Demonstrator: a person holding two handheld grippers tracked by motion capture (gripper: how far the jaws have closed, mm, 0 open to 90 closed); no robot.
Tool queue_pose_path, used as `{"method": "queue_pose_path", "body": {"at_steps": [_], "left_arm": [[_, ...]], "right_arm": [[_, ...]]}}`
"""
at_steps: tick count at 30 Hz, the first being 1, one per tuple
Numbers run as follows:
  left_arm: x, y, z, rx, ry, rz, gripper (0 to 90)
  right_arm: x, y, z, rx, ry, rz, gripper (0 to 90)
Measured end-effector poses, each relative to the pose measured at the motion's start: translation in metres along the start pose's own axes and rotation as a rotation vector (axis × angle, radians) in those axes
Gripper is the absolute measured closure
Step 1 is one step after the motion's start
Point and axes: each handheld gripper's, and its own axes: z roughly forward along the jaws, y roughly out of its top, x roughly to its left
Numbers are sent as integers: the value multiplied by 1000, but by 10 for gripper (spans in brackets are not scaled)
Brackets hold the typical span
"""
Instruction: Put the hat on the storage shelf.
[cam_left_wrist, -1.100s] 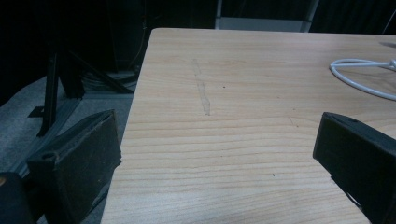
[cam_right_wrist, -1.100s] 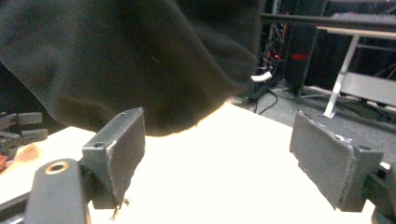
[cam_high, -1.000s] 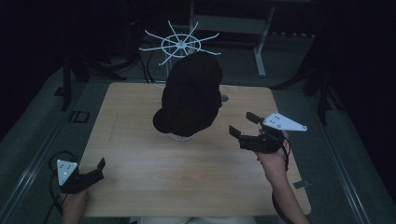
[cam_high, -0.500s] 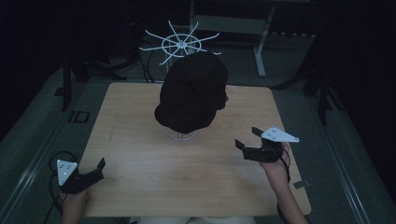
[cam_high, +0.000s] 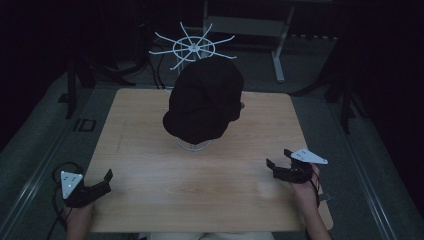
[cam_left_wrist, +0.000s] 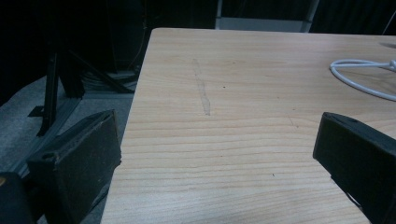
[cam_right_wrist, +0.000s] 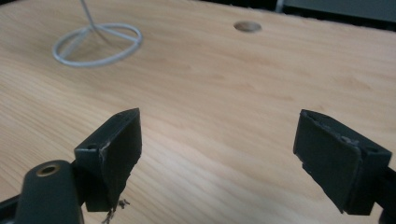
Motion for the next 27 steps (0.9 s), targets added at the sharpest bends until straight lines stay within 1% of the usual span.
{"method": "queue_pose_path", "body": {"at_steps": [3,9,11,14,16,17,18,19,23,24,26,27], "left_arm": [[0,0,0,0,1,0,14],[0,0,0,0,-2,-2,14],[0,0,0,-2,-2,-3,15],[0,0,0,-1,-3,-3,15],[1,0,0,-1,-3,-3,15],[0,0,0,-2,-3,-4,15],[0,0,0,-2,-3,-4,14],[0,0,0,-1,-2,-2,14],[0,0,0,-1,-2,-3,14],[0,0,0,-1,-2,-3,14],[0,0,0,-1,-2,-3,14],[0,0,0,-2,-3,-3,14]], "right_arm": [[-6,-10,-1,30,-23,12,151],[-16,-25,-6,62,-89,15,151],[-20,-30,-9,72,-109,32,151],[-24,-37,-12,88,-146,42,151],[-28,-41,-15,103,-158,55,151],[-29,-42,-17,98,-169,54,151],[-29,-42,-17,98,-169,54,151],[-31,-44,-23,95,-176,70,150],[-32,-46,-27,94,-188,85,146],[-32,-47,-29,89,-195,93,146],[-33,-50,-33,84,-230,91,146],[-34,-52,-35,82,-234,95,146]]}}
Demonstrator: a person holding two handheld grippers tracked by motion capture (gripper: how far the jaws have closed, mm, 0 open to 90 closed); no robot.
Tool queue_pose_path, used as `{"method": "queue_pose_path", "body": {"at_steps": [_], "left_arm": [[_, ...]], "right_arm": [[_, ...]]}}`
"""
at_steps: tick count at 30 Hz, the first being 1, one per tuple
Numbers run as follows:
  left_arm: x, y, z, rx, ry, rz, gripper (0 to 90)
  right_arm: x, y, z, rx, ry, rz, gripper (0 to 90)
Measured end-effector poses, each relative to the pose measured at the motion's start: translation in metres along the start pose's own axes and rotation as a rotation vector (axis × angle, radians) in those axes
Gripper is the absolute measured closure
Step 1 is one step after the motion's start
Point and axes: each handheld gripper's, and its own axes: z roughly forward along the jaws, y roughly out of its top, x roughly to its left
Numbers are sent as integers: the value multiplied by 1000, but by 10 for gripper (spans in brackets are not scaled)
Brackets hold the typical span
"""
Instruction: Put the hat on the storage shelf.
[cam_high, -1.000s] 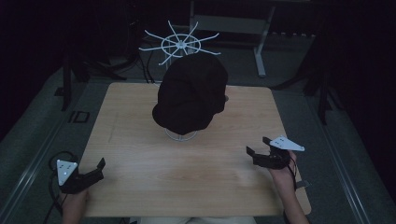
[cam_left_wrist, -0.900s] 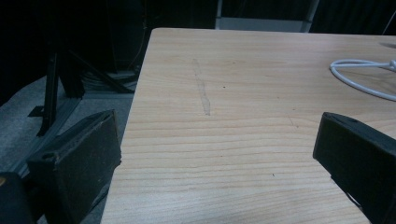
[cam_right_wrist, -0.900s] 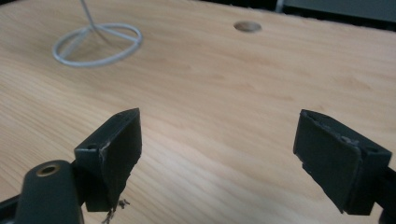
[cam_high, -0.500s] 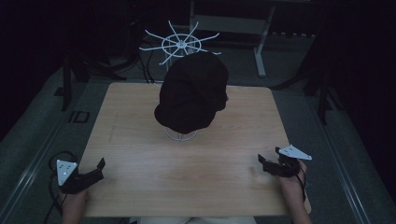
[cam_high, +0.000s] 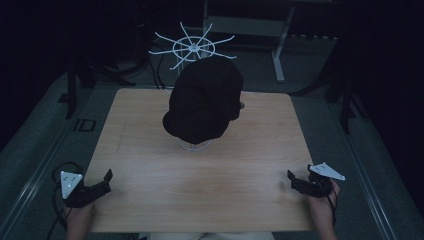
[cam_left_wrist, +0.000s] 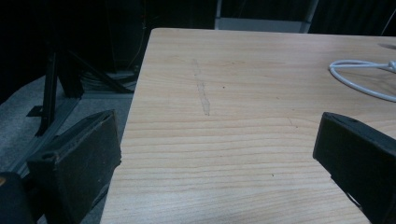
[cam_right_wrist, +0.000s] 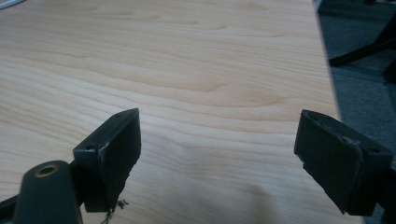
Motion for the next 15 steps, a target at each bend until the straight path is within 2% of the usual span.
{"method": "queue_pose_path", "body": {"at_steps": [8,15], "left_arm": [[0,0,0,0,-2,1,15],[0,0,0,0,-3,1,15]], "right_arm": [[-10,-5,-3,-4,-49,41,147],[-13,-6,-2,-8,-50,64,149]]}}
